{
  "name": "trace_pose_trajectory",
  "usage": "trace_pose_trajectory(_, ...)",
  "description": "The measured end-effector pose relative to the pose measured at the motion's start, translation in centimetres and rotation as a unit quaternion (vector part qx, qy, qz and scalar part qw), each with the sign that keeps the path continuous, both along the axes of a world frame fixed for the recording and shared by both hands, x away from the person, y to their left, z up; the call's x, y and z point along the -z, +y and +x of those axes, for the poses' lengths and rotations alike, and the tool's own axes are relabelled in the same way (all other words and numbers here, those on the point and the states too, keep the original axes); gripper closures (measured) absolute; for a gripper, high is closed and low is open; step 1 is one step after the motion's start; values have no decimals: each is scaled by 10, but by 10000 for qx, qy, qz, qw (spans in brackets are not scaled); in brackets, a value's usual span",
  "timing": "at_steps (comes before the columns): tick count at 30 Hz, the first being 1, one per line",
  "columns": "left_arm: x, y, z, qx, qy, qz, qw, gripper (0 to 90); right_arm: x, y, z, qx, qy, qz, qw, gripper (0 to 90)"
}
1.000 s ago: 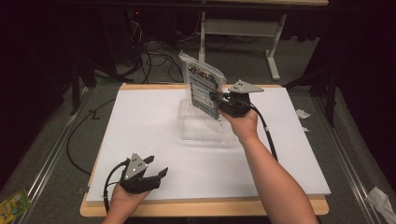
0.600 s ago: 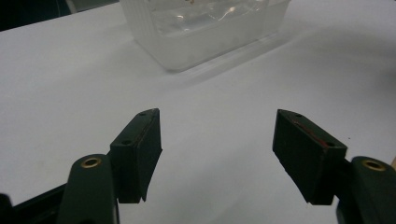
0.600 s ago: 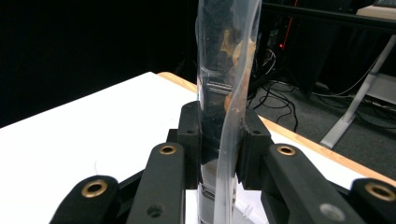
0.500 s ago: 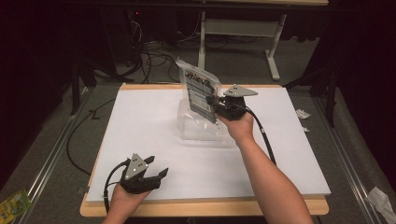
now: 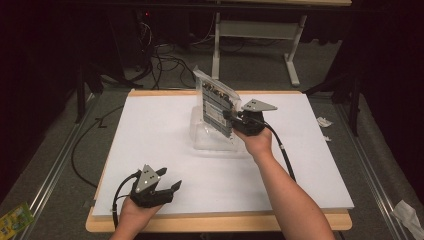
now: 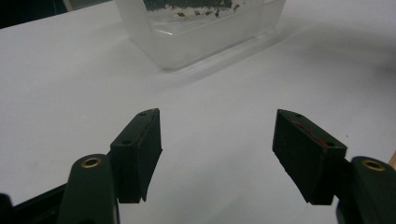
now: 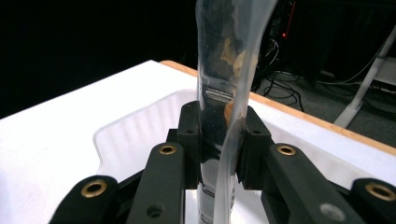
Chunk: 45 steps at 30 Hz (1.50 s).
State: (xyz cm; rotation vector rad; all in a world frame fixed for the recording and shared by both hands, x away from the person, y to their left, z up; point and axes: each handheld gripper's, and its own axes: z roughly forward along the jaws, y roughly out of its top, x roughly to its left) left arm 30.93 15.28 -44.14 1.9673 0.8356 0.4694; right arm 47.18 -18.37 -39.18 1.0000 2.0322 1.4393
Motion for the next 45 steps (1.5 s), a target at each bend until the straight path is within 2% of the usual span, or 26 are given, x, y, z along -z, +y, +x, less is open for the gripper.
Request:
trace_pose_trajectory(6, 1, -2, 0, 23, 10, 11, 10000, 333, 13, -9, -4, 14, 164, -2, 9999, 759)
trace_pose_trajectory(9, 1, -3, 0, 30, 15, 18, 10000, 333, 16, -11, -6, 9, 116, 76, 9999, 758)
trace_pose_trajectory(12, 1, -4, 0, 45, 23, 16, 10000, 333, 16, -7, -10, 24, 16, -25, 10000, 756)
trace_pose_trajectory(18, 1, -4, 0, 43, 6, 14, 10000, 333, 16, -8, -8, 37, 45, 36, 10000, 754)
trace_pose_trajectory(21, 0, -3, 0, 11, -16, -60, 10000, 334, 16, -9, -8, 83, 99, 90, 9999, 752)
trace_pose_trajectory(26, 0, -2, 0, 7, -18, -62, 10000, 334, 15, -9, -6, 108, 149, 74, 9998, 744)
trace_pose_trajectory(29, 0, -1, 0, 8, -12, -74, 10000, 334, 14, -10, -5, 173, 268, 118, 9994, 735)
trace_pose_trajectory(40, 0, -1, 0, 6, -4, -64, 10000, 334, 12, -13, -1, 189, 390, 35, 9991, 631)
trace_pose_trajectory(45, 0, -1, 0, 12, -1, -63, 10000, 334, 13, -13, 0, 154, 444, 103, 9988, 595)
